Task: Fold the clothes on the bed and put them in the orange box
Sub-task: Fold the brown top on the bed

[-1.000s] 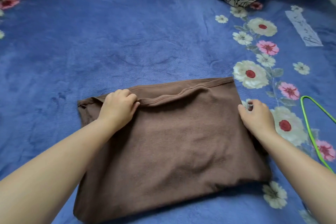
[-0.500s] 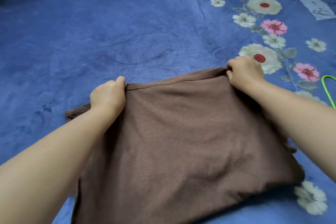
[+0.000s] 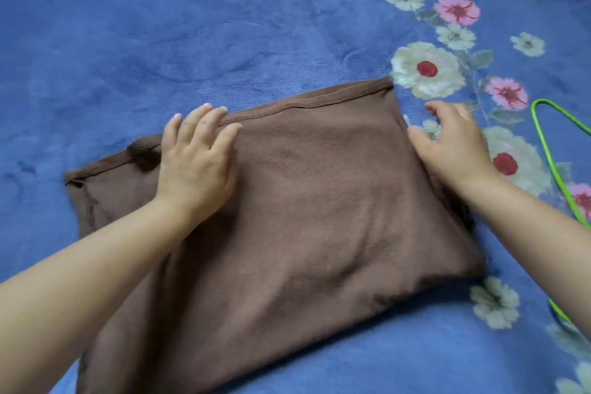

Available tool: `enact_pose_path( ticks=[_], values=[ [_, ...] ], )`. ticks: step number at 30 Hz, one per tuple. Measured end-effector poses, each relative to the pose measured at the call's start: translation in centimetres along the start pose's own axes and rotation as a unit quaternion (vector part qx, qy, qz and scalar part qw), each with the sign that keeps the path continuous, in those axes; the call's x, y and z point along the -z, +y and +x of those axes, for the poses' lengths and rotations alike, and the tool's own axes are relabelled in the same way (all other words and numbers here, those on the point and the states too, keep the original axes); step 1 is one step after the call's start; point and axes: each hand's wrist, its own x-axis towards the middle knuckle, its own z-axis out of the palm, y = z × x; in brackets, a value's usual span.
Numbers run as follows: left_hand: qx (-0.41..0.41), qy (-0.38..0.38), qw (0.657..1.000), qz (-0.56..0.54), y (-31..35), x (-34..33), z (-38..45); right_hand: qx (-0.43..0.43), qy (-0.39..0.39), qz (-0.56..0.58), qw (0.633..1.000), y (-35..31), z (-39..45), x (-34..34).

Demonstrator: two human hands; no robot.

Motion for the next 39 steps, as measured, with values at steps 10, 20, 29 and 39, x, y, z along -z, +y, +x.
enact_pose_path(
  ticks=[10, 20, 29, 39],
  values=[
    [-0.029, -0.164, 0.983, -0.073, 13.1, 0.3, -6.5, -0.082, -0.132, 0.065, 0.986, 5.1, -10.8, 3.0],
    [-0.032, -0.248, 0.968, -0.017, 13.7, 0.5, -7.2, -0.251, -0.036, 0.121, 0.96, 8.2, -11.2, 1.8],
    [-0.026, -0.242, 0.968, -0.055, 13.4, 1.0, -6.9, -0.312, -0.08, 0.194, 0.926, 6.3, -10.4, 2.2],
    [0.342, -0.16, 0.925, -0.035, 6.8, 6.0, -11.1, -0.277, -0.126, 0.323, 0.896, 1.4, -7.7, 2.6]
  ],
)
